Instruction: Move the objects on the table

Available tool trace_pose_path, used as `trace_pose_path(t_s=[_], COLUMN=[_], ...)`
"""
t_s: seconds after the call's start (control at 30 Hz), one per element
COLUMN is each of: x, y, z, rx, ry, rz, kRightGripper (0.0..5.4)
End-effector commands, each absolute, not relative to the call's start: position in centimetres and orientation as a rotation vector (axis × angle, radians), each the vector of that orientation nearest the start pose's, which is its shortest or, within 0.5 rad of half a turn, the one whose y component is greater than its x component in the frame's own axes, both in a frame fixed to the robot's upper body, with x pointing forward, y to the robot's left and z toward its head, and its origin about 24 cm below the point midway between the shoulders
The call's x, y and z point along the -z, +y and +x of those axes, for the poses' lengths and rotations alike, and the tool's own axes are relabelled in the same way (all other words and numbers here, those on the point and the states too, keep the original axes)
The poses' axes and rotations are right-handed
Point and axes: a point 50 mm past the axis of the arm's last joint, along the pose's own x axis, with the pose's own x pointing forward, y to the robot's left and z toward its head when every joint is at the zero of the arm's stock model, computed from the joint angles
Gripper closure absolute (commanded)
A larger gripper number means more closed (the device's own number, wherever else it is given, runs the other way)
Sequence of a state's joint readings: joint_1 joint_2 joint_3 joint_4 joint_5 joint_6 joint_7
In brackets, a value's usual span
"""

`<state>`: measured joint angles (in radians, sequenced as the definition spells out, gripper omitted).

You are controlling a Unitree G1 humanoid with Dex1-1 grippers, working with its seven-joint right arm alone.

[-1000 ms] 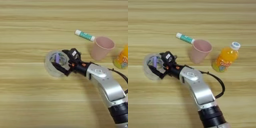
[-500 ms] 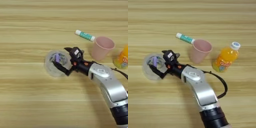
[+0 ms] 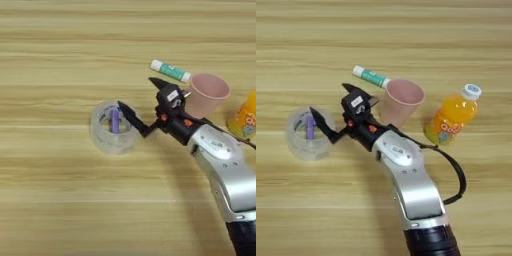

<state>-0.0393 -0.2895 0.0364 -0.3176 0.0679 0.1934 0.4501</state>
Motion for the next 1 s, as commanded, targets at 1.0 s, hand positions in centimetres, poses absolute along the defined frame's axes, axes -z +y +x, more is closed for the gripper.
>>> trace_pose_path(t_s=[1.0], x=[-12.4], y=[-21.8], z=[22.4], rx=[0.080], ry=[-0.309], rz=[-0.154], kRightGripper=[0.05])
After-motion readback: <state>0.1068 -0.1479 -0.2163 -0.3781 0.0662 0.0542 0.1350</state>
